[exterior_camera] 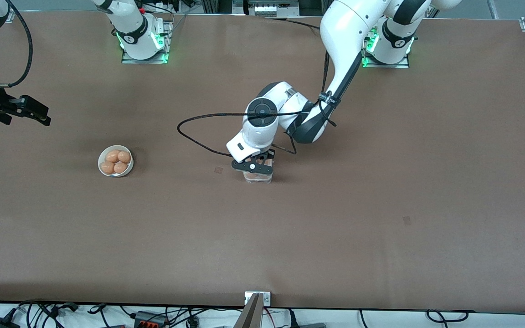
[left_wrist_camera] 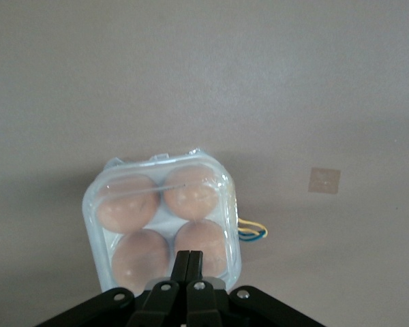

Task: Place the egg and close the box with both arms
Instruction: 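Release the closed lid and lift the left gripper away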

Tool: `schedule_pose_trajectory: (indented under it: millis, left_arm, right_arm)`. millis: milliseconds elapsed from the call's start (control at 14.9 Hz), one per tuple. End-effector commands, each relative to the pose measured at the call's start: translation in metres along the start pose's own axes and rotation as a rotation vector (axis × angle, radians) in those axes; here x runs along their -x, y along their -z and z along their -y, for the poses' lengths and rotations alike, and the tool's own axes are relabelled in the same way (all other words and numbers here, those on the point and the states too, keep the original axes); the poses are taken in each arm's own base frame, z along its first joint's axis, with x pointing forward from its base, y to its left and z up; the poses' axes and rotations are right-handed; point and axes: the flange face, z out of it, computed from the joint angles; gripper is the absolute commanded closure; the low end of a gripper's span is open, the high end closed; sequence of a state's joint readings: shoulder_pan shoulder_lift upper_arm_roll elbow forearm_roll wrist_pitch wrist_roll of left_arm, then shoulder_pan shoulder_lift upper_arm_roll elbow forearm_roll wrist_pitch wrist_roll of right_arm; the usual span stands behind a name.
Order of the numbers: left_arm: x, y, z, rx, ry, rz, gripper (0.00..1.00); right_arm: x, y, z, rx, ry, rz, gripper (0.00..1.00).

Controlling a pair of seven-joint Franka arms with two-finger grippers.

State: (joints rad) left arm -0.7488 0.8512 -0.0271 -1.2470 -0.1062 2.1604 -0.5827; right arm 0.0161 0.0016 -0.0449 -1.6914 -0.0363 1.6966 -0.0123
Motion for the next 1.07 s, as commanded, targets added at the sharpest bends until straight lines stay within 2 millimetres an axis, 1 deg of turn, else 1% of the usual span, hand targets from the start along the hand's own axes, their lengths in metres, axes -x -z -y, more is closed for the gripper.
schedule_pose_trajectory:
  millis: [0, 134, 201, 268, 335, 402, 535, 669, 803, 937, 1004]
  left_arm:
    - [-0.011, 0.015, 0.002, -0.002, -0.026, -0.04, 1.0]
    - [-0.021, 0.029, 0.011, 0.016, -0.004, -0.053, 1.0]
    - [-0.03, 0.043, 0.021, 0.029, 0.01, -0.064, 1.0]
    - [-0.038, 0.063, 0.031, 0.043, 0.02, -0.081, 1.0]
    - [-0.042, 0.079, 0.041, 0.045, 0.015, -0.084, 1.0]
    - [-0.043, 0.103, 0.049, 0.046, -0.014, -0.084, 1.0]
    - [-0.05, 0.143, 0.083, 0.069, 0.013, -0.018, 1.0]
    - [-0.056, 0.177, 0.114, 0.109, -0.005, 0.009, 1.0]
    - [-0.062, 0.195, 0.151, 0.152, -0.019, 0.072, 1.0]
    - [-0.059, 0.216, 0.176, 0.159, -0.062, 0.098, 1.0]
    - [-0.058, 0.232, 0.197, 0.158, -0.073, 0.107, 1.0]
  right_arm:
    - [0.007, 0.008, 0.001, -0.011, 0.016, 0.0, 0.0]
    - [0.007, 0.008, 0.001, -0.011, 0.016, -0.001, 0.0]
    - [0.007, 0.008, 0.001, -0.011, 0.016, 0.0, 0.0]
    - [0.007, 0.009, 0.001, -0.011, 0.015, -0.001, 0.0]
    - [0.006, 0.009, -0.001, -0.011, 0.013, -0.003, 0.0]
    - [0.006, 0.009, -0.001, -0.011, 0.013, -0.003, 0.0]
    - [0.006, 0.009, 0.0, -0.011, 0.013, -0.003, 0.0]
    - [0.006, 0.009, 0.001, -0.009, 0.016, -0.003, 0.0]
    - [0.006, 0.009, 0.001, -0.009, 0.018, -0.004, 0.0]
    - [0.006, 0.009, 0.001, -0.006, 0.018, -0.003, 0.0]
    - [0.006, 0.01, 0.001, -0.006, 0.018, -0.004, 0.0]
